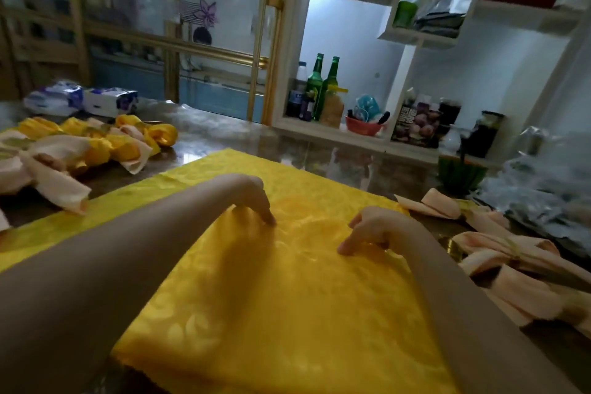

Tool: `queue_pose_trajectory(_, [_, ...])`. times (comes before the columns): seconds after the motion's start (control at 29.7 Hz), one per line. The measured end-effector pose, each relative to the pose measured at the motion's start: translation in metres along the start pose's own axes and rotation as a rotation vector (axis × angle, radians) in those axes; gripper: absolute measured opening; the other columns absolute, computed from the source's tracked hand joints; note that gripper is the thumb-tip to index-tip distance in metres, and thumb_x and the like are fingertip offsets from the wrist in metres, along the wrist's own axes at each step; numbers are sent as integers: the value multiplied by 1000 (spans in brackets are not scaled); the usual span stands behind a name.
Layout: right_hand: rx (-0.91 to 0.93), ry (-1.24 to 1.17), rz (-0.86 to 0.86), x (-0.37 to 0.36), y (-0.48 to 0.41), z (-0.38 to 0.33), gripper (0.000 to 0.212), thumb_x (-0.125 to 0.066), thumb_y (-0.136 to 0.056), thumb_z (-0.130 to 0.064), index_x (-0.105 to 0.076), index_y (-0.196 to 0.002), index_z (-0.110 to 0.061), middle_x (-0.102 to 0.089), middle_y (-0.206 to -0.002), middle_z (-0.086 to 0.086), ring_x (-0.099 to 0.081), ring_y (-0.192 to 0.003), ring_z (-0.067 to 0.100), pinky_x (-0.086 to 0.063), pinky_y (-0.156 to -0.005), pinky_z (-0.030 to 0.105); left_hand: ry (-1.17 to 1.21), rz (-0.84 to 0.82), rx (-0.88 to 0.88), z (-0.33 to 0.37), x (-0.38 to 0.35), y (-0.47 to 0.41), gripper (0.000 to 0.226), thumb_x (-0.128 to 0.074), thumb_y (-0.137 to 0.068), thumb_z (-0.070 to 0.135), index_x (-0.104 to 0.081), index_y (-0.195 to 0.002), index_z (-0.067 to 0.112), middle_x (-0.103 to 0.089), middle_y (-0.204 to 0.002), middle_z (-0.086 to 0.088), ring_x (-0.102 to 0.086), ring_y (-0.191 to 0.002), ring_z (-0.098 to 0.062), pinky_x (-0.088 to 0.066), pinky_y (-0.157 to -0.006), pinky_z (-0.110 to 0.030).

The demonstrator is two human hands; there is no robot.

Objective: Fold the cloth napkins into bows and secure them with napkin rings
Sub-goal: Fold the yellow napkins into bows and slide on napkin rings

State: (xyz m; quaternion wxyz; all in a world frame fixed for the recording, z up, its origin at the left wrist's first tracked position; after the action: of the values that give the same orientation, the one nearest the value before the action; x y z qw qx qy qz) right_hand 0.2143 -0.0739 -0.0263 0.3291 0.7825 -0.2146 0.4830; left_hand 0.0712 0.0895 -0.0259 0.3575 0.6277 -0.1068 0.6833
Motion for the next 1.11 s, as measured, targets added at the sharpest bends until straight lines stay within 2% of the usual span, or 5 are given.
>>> queue_pose_trajectory(0.24, [102, -152, 29, -9, 6, -11, 62, -67, -84, -39, -48, -134, -8, -50, -138, 9, -55, -114, 23, -45, -81, 33, 166, -124, -69, -3, 3, -9, 39, -77, -75, 26, -59, -104, 5, -60, -106, -16, -59, -101, -31, -49, -82, -36])
queue_pose_trajectory(0.47, [152, -269, 166, -10, 0, -4, 31, -63, -88, -34, -54, -70, -10, -44, -67, 11, -41, -54, 16, -29, -49, 29, 304, -27, -107, 1, 8, -24, 43, -64, -88, 27, -57, -124, 4, -59, -116, -15, -58, -108, -31, -49, -90, -39])
queue_pose_trajectory(0.71, [100, -52, -87, -5, -1, -11, 43, -68, -83, -40, -60, -117, -15, -57, -111, 7, -54, -93, 17, -41, -73, 28, 581, -228, -37, -6, -6, -27, 39, -66, -84, 10, -57, -120, 0, -58, -124, -20, -54, -117, -35, -40, -104, -47])
queue_pose_trajectory(0.98, [137, -260, 134, -11, -17, -23, 22, -69, -83, -23, -53, -71, -15, -45, -68, 5, -42, -57, 13, -29, -52, 27, 728, 162, -110, -5, -8, -21, 29, -69, -83, 8, -65, -111, 5, -63, -91, -11, -59, -71, -20, -47, -54, -24])
queue_pose_trajectory(1.11, [205, -436, 221, -16, -17, -27, 7, -64, -83, -9, -65, -90, -9, -50, -74, -1, -56, -70, 19, -48, -67, 41, 775, 365, -293, -8, -15, -13, 23, -55, -85, -5, -68, -100, 7, -60, -77, -1, -53, -58, -9, -43, -47, -18])
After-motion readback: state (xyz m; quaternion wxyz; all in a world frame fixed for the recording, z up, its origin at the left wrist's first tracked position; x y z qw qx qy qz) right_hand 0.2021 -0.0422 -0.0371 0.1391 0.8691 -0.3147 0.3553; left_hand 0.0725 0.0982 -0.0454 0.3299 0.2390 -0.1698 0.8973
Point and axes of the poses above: each hand's wrist, its own y-axis away from the middle knuckle, its own x-axis out of the back of the hand, z = x × y, the point moved 6 cm from there along -y, towards the middle knuckle
